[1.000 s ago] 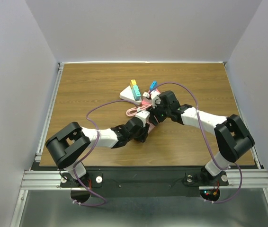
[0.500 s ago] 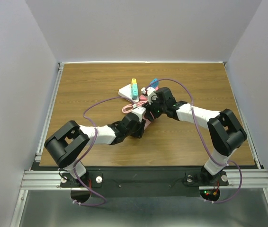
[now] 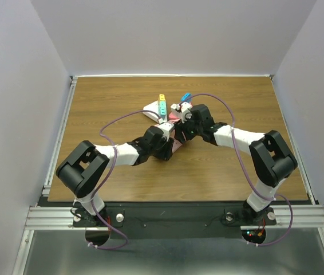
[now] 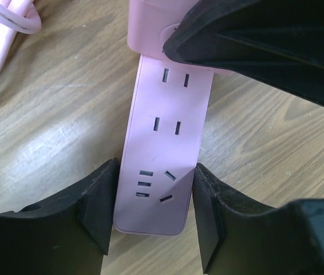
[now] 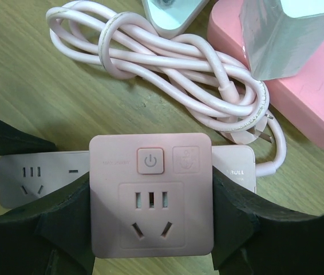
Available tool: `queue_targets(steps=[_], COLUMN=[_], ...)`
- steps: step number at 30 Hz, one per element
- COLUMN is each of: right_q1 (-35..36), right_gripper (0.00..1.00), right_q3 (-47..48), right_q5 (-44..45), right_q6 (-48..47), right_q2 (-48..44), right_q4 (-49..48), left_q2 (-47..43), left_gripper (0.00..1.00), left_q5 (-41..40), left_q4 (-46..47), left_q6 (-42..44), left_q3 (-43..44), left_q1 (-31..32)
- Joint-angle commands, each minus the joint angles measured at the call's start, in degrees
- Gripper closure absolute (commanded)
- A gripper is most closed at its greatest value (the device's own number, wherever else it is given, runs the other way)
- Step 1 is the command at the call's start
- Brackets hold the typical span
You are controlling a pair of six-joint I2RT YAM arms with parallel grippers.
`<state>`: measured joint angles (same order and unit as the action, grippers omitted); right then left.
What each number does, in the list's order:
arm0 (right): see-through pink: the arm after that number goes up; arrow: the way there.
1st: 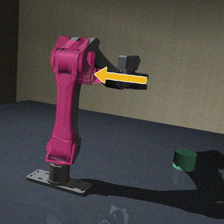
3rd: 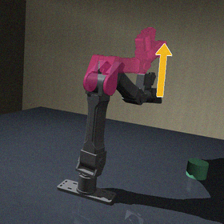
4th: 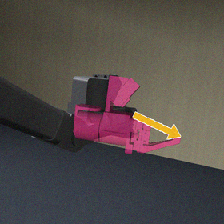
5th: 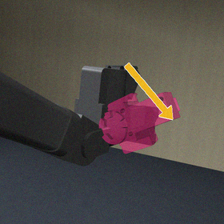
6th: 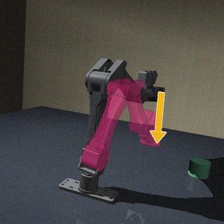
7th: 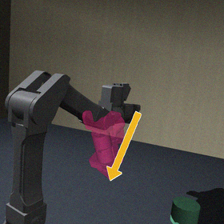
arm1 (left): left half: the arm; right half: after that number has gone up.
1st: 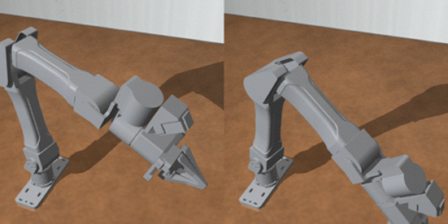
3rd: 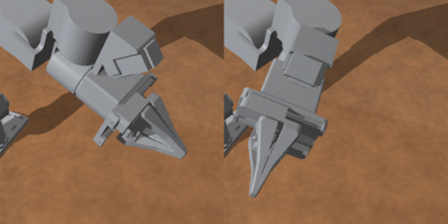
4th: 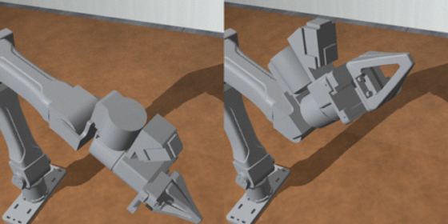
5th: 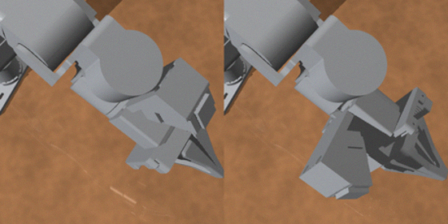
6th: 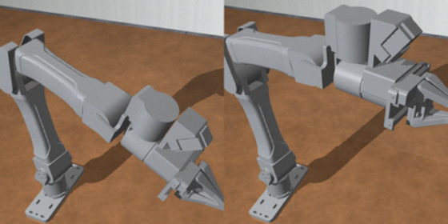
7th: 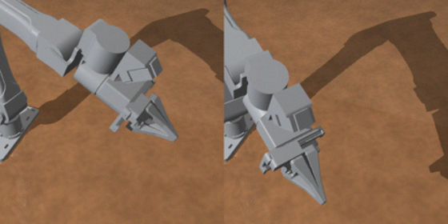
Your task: Insert the plug
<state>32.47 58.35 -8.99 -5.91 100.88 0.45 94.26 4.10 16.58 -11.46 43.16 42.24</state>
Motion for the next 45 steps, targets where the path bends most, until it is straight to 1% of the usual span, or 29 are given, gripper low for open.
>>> queue_targets(steps=[1, 3, 8, 16, 20, 26, 31, 32, 34, 36, 42, 45], right_q1=[1.6, 1.7, 3.7, 4.4, 5.2, 7.5, 9.0, 9.9, 10.9, 10.9, 11.6, 12.7], right_gripper=[1.00, 1.00, 0.99, 1.00, 1.00, 1.00, 0.99, 1.00, 0.99, 1.00, 1.00, 1.00], right_q3=[-6.7, -6.4, -5.4, -3.3, -1.7, 0.3, -1.5, -1.8, -0.9, 0.8, 4.3, 4.3], right_q5=[8.6, 8.6, 12.7, 13.6, 14.2, 13.7, 12.2, 13.0, 12.2, 10.2, 9.9, 9.8], right_q6=[-7.6, -7.8, -8.0, -8.0, -8.3, -7.4, -5.4, -5.2, -4.9, -5.1, -6.3, -5.3], right_q2=[9.1, 9.2, 10.8, 13.4, 15.2, 16.7, 16.5, 16.3, 16.7, 17.7, 21.9, 21.9], right_q4=[23.2, 23.5, 24.8, 26.4, 27.9, 29.3, 30.0, 30.0, 31.3, 31.9, 32.0, 32.0], left_q2=[3.0, 3.5, 4.8, 6.5, 7.3, 7.8, 7.5, 7.8, 8.0, 8.1, 9.5, 10.4], left_gripper=[1.00, 1.00, 1.00, 1.00, 1.00, 1.00, 1.00, 1.00, 1.00, 1.00, 1.00, 1.00], left_q5=[-10.3, -9.9, -7.4, -4.4, -4.4, -4.4, -4.4, -4.4, -2.0, -1.8, -1.8, -2.0], left_q4=[-4.2, -4.1, -4.3, -5.2, -5.2, -5.7, -6.2, -6.5, -6.9, -6.9, -7.7, -8.0], left_q6=[-5.1, -4.5, -3.4, -1.6, -1.5, -1.5, -1.4, -1.5, -1.5, -1.5, -1.2, -1.0], left_q3=[4.2, 4.5, 6.1, 9.2, 9.5, 10.6, 11.1, 11.2, 11.9, 12.4, 14.3, 15.5], left_q1=[-4.7, -5.0, -6.1, -7.8, -7.8, -8.0, -8.7, -9.0, -9.9, -10.2, -11.3, -11.8])
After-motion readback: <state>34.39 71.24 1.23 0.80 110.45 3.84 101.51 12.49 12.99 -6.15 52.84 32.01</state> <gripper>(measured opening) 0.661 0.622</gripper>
